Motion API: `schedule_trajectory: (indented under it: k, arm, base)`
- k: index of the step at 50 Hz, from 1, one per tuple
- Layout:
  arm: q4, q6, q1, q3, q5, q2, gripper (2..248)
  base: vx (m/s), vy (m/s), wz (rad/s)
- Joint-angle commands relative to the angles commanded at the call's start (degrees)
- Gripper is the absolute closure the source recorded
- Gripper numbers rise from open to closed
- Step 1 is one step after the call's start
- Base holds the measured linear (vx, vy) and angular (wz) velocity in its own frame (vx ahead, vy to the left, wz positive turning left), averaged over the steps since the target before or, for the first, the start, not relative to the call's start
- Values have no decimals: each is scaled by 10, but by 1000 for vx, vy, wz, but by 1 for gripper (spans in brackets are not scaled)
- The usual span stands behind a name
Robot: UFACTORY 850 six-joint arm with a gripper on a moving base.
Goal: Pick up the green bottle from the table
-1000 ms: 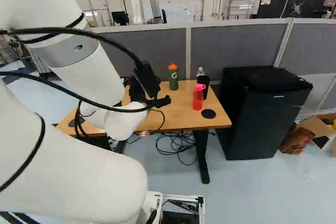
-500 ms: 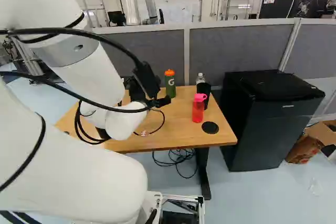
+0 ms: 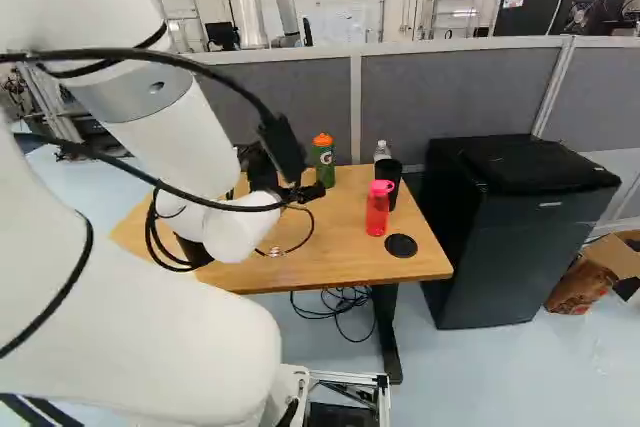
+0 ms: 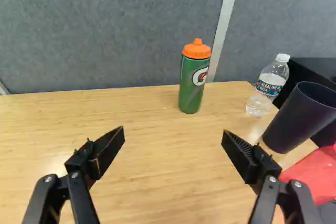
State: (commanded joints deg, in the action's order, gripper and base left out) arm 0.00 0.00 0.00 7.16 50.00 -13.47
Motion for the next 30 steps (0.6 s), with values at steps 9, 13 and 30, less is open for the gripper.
schedule_trajectory:
  k: [9, 13, 30]
  arm:
    - [0, 0, 0, 28, 0, 31, 3]
    - [0, 0, 0, 40, 0, 45, 3]
    - [0, 0, 0, 93, 0, 101, 3]
  base:
    - [0, 0, 0]
    - [0, 0, 0]
    - [0, 0, 0]
